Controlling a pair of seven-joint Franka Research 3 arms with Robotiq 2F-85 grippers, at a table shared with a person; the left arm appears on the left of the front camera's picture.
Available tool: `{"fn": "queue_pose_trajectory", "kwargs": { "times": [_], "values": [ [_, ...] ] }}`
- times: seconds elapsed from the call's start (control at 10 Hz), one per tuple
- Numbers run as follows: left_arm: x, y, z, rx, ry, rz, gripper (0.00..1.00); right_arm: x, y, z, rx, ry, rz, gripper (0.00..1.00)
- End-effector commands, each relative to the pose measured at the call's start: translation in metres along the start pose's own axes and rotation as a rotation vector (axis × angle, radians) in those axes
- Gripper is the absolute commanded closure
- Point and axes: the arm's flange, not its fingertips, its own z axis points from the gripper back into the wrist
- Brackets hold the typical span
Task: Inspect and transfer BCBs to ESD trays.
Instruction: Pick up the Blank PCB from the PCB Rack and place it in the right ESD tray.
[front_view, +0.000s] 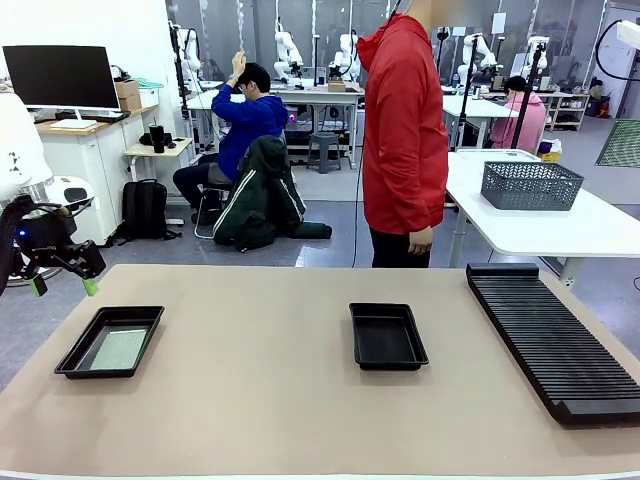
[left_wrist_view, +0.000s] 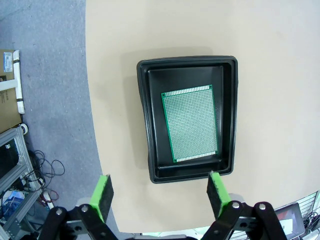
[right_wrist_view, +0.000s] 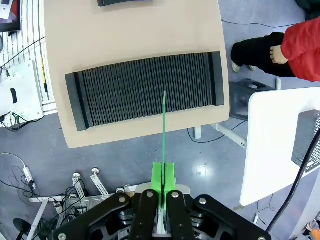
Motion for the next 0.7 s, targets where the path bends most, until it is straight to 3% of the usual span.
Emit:
{"fn": "queue_pose_trajectory", "kwargs": {
  "times": [0.0, 0.1, 0.2, 0.3, 0.6],
  "values": [
    [0.000, 0.001, -0.002, 0.004, -0.011, 0.002, 0.00, 0.000, 0.002, -0.001, -0.004, 0.003, 0.005, 0.98],
    [0.000, 0.001, -0.002, 0.004, -0.011, 0.002, 0.00, 0.000, 0.000, 0.000, 0.000, 0.000, 0.000, 0.98],
    [0.000, 0.001, -0.002, 0.004, -0.011, 0.002, 0.00, -0.008, -0.014, -0.009, -0.027, -0.160, -0.165, 0.98],
    [0.000, 0.001, -0.002, 0.004, -0.011, 0.002, 0.00, -0.011, -0.024, -0.025, -0.034, -0.260, -0.292, 0.98],
    [0.000, 0.001, -0.002, 0.004, -0.011, 0.002, 0.00, 0.015, -0.025, -0.081, 0.070, -0.559, -0.744, 0.98]
  ]
}}
